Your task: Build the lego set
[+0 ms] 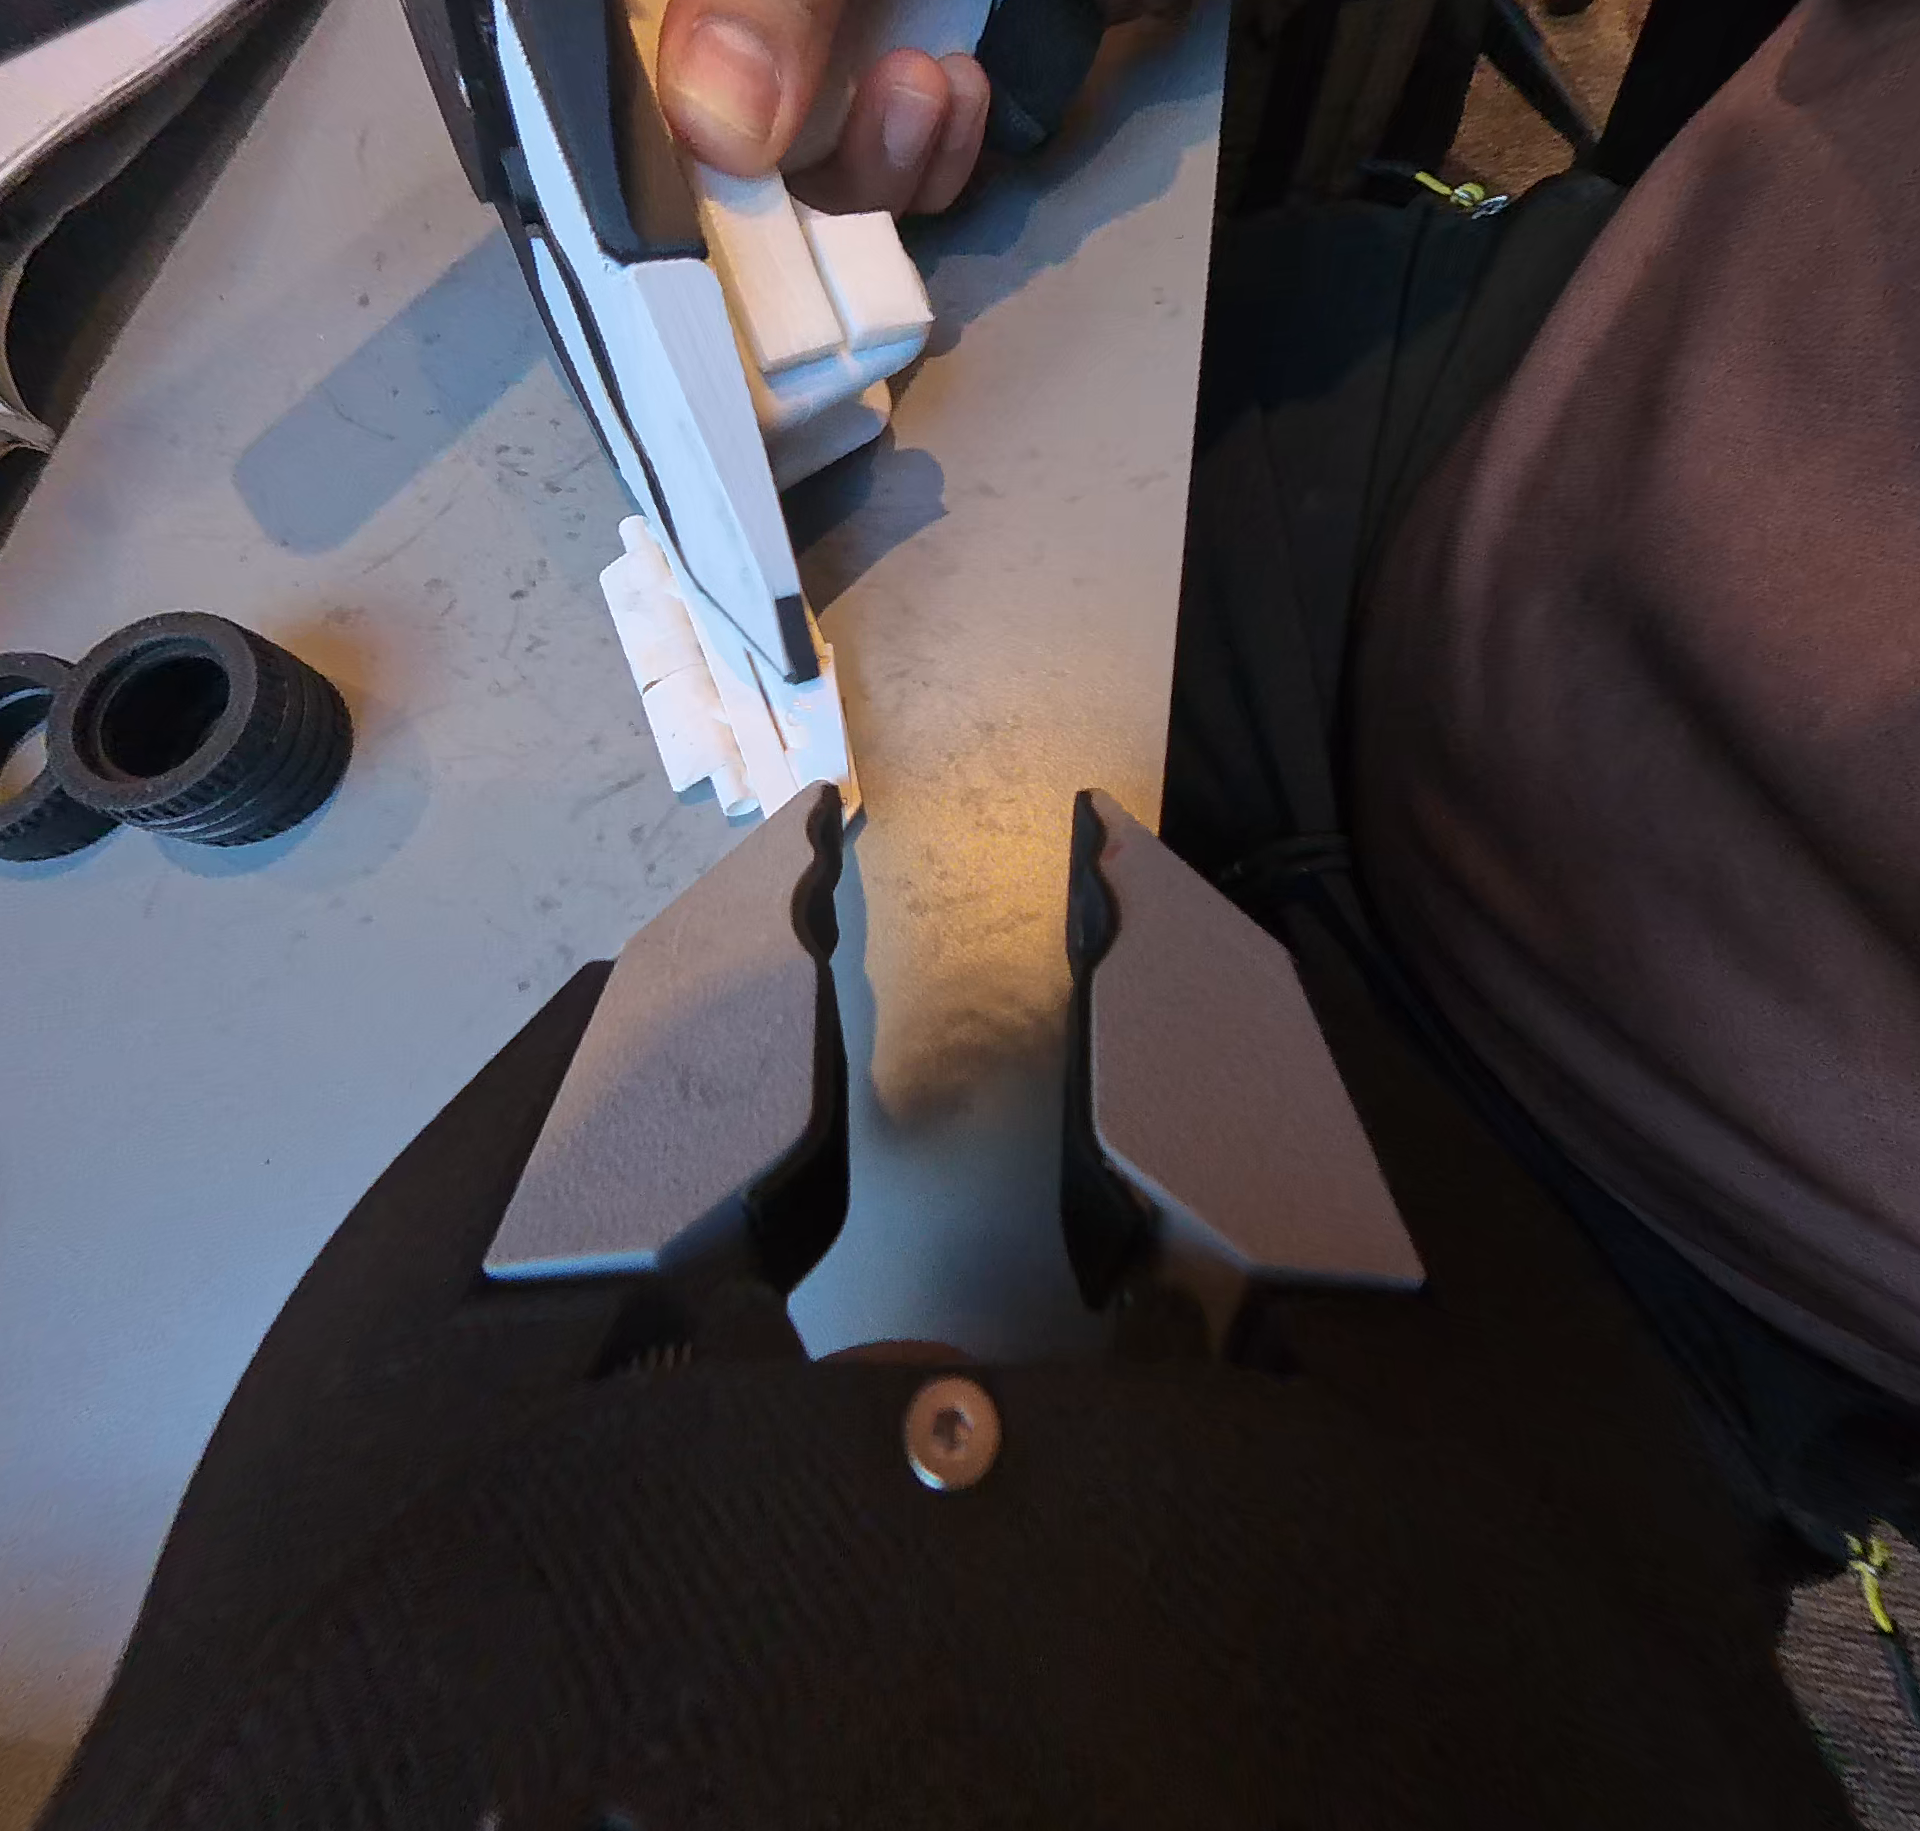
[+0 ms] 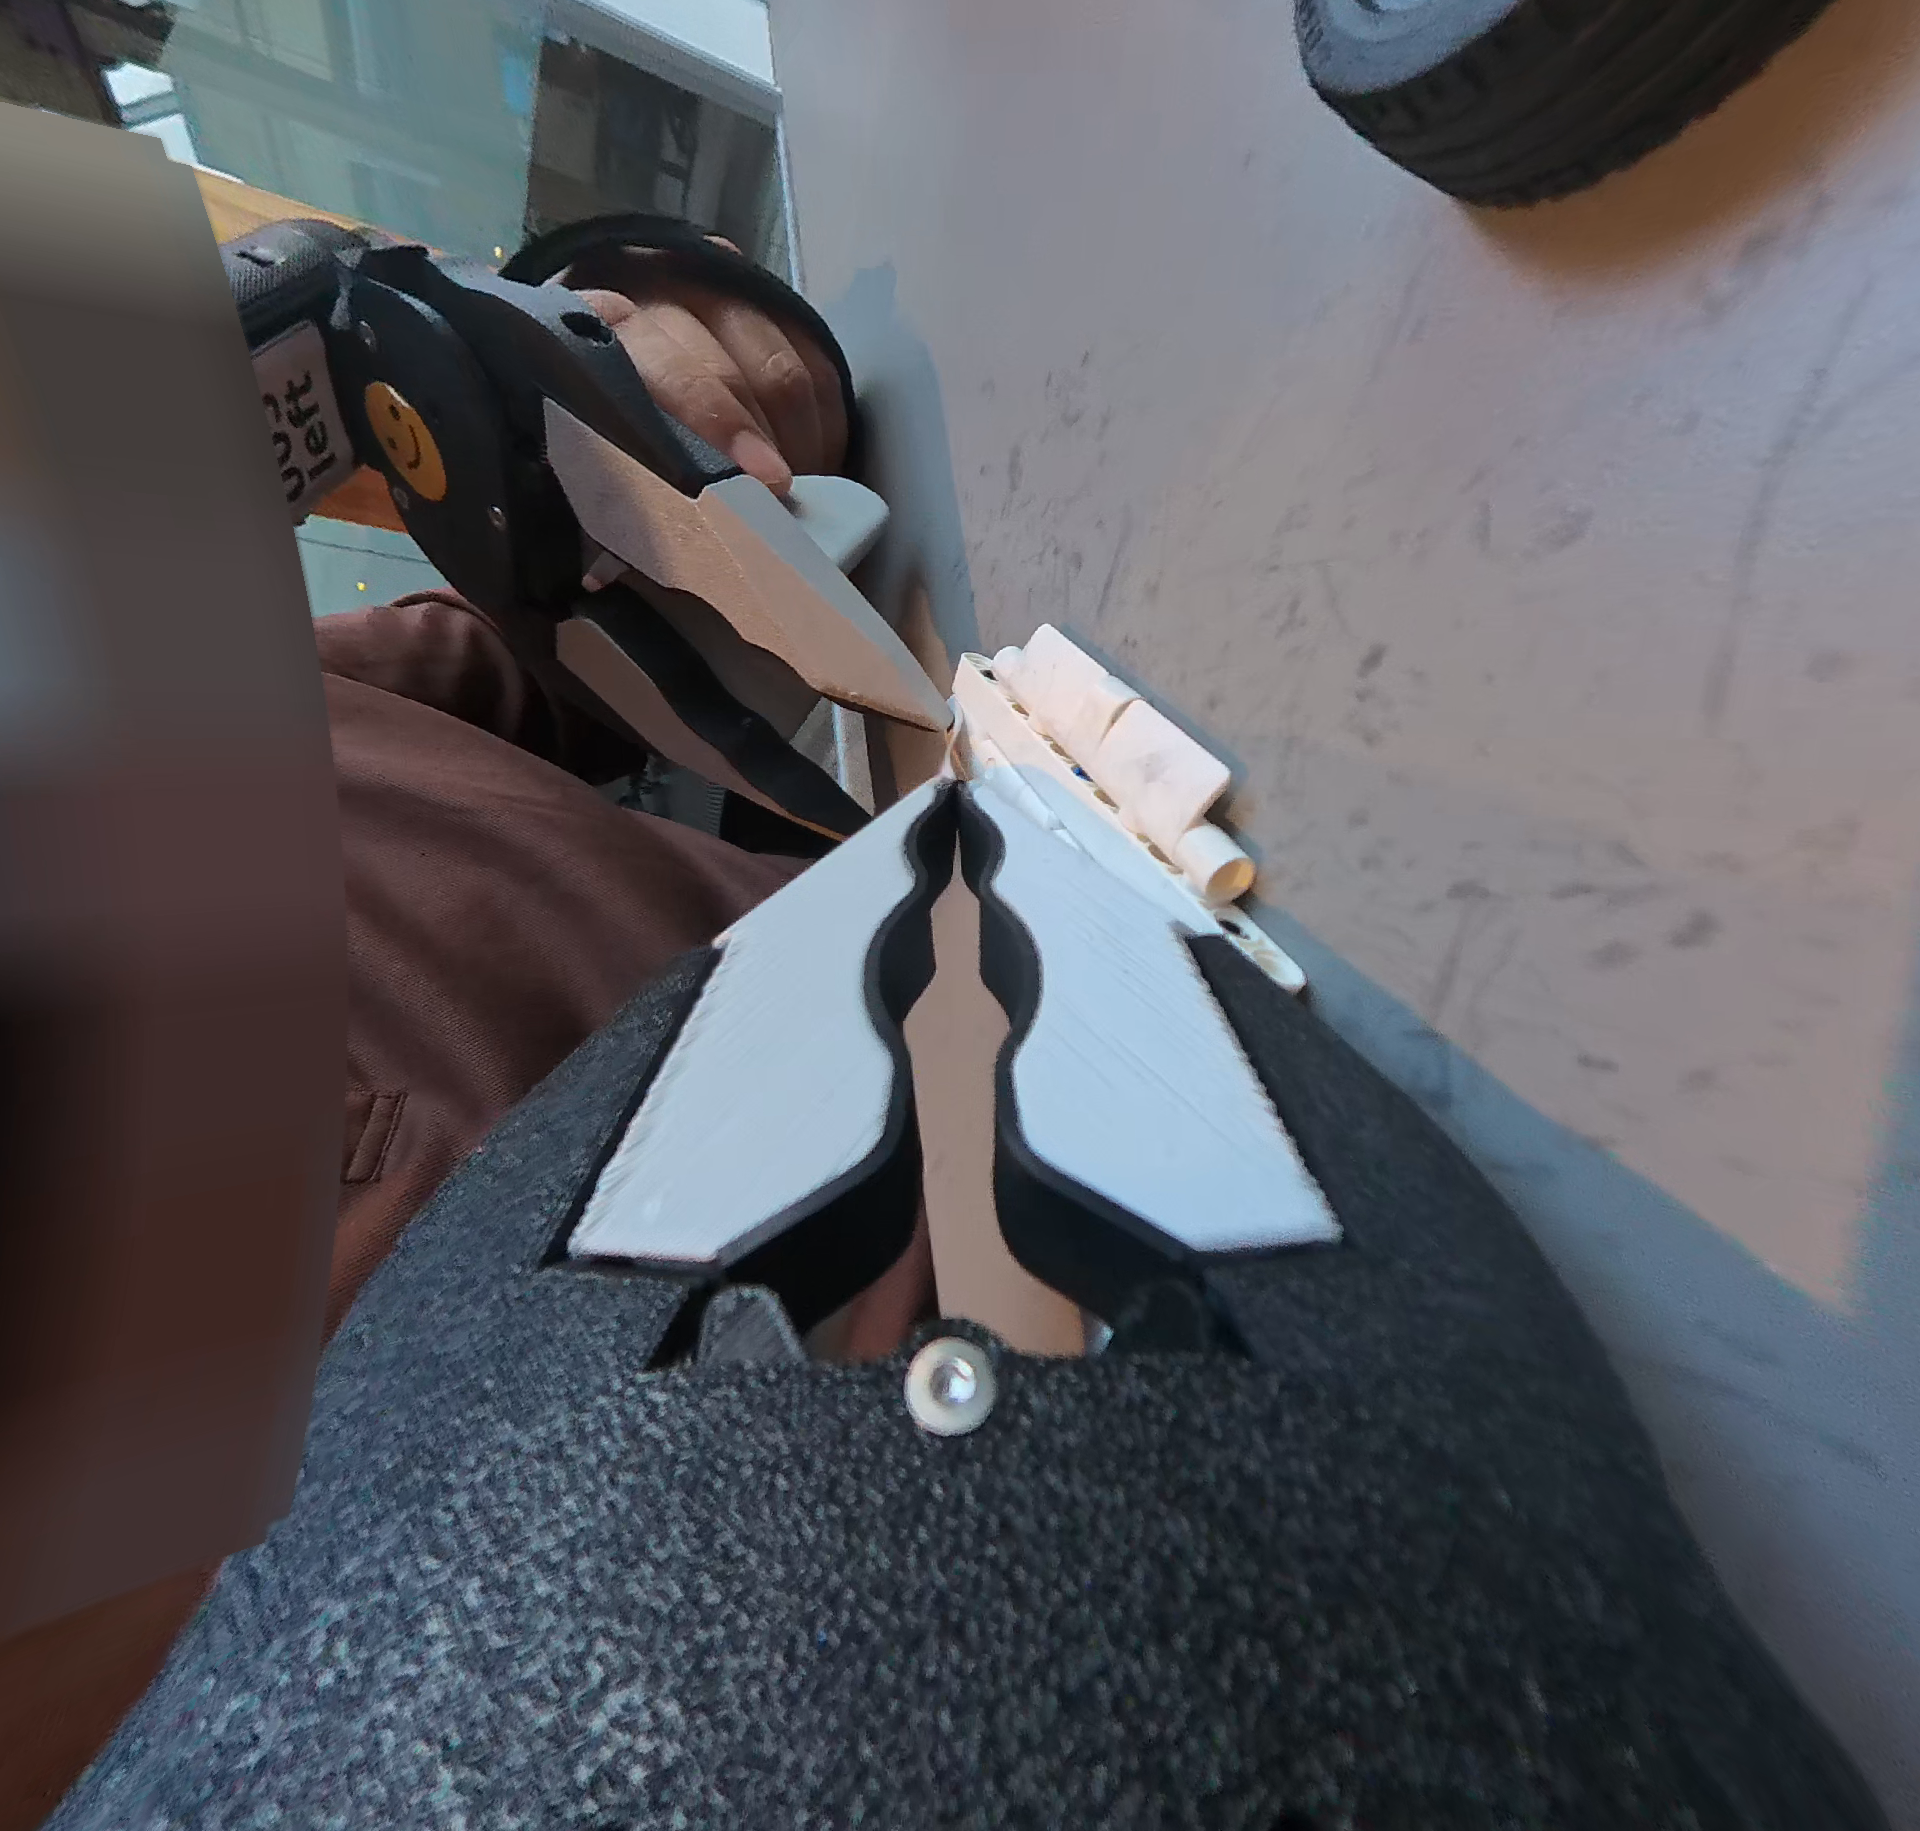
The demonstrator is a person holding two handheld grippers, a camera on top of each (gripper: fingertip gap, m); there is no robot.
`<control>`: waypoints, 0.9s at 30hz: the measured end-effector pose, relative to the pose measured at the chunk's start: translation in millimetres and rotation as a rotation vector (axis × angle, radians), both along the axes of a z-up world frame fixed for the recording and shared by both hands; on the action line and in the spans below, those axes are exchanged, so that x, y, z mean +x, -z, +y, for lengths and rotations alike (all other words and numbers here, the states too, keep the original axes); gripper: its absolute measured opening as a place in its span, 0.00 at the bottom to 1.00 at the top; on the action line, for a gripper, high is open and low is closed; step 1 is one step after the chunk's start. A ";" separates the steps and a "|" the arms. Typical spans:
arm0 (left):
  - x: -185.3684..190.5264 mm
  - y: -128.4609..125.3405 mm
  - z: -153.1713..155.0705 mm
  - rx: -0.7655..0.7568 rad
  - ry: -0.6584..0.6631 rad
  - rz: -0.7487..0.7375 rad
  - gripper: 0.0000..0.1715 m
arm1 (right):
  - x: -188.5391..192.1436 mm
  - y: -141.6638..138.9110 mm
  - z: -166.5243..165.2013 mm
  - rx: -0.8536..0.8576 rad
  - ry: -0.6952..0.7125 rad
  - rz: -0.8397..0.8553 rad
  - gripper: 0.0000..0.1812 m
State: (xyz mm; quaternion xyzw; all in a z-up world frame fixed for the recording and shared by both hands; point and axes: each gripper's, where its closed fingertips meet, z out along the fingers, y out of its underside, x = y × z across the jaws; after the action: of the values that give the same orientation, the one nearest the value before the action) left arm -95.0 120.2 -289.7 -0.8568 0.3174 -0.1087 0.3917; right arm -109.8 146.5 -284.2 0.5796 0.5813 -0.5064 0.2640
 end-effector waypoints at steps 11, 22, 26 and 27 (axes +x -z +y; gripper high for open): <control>-0.2 1.6 -0.1 0.014 -0.010 0.037 0.26 | 1.3 3.2 1.1 0.146 -0.007 0.024 0.00; 0.8 2.3 -0.9 0.018 -0.009 0.048 0.28 | 0.2 5.4 3.4 0.318 -0.014 0.084 0.00; -1.6 -1.2 1.0 0.039 -0.025 0.045 0.26 | 1.3 1.1 1.3 0.354 -0.029 0.110 0.00; -3.7 -6.8 3.6 0.065 -0.044 0.028 0.26 | 1.1 0.1 1.0 0.354 -0.030 0.114 0.00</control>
State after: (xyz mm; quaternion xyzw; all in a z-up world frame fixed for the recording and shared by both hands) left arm -98.7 123.7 -282.9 -0.8518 0.3072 -0.0780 0.4171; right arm -108.7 147.5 -284.3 0.5788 0.6838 -0.4243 0.1321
